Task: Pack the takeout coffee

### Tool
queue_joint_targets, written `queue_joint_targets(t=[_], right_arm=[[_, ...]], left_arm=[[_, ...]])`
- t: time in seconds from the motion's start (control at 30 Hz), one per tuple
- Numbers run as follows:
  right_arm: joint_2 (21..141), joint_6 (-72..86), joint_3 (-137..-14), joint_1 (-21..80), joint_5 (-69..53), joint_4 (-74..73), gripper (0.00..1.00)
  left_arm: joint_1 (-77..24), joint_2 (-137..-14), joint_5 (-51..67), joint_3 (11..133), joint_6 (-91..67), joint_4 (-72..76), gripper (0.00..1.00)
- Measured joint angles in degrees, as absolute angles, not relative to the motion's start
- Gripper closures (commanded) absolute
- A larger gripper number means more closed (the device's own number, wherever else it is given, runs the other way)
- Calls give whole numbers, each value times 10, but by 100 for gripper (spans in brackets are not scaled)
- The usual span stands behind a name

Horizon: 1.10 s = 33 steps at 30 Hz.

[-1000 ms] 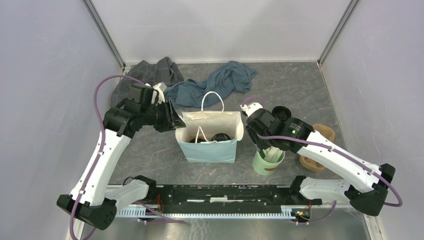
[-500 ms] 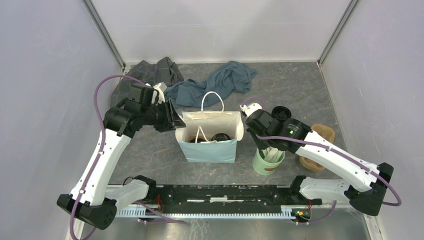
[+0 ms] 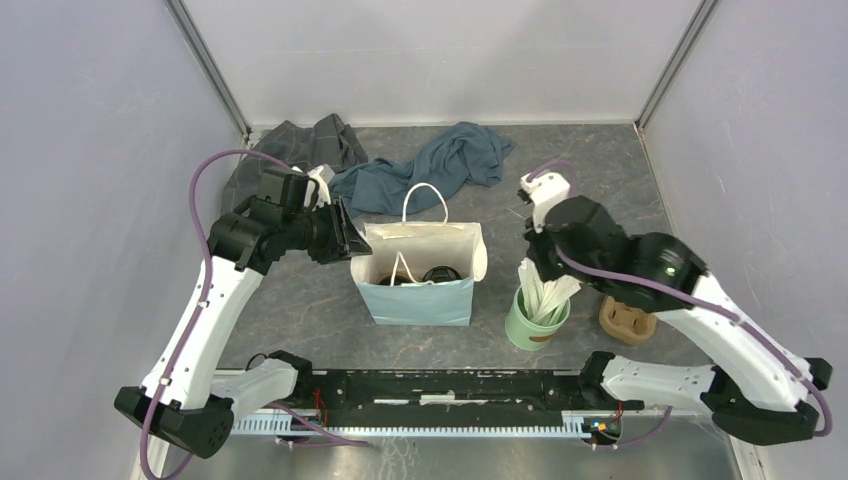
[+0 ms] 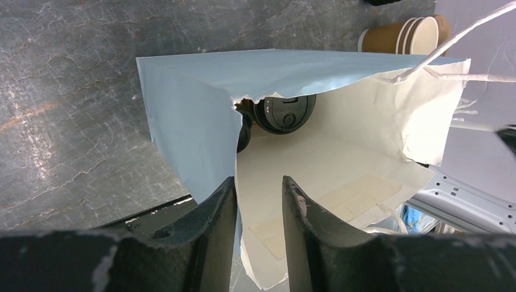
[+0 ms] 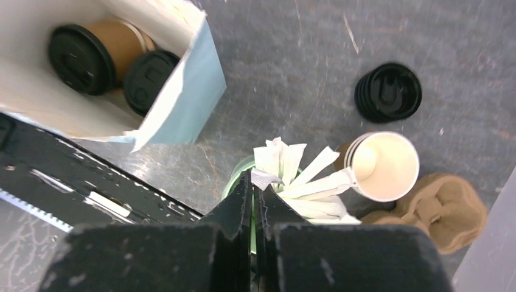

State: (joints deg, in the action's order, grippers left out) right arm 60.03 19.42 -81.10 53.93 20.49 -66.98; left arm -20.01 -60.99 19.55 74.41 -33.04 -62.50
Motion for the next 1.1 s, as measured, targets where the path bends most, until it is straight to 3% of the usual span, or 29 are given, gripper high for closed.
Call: queue_joint_targets(t=[0.3,0.57,0.83,1.1], right_arm=[[579,95,-1033,539,148,-615,100],[622,33,-1083,539,-19,-491,100],[717,-30,-993,543,-73,-408,100],[727,-111,-894,594,-4,-358,100]], left_arm=[[-200,-610,196,744,-330,-625,60],[-200,-610,196,744,-330,-625,60],[-200,-608,196,742,-330,-625,61],[-200,-595,196,734,-331,-623,61]])
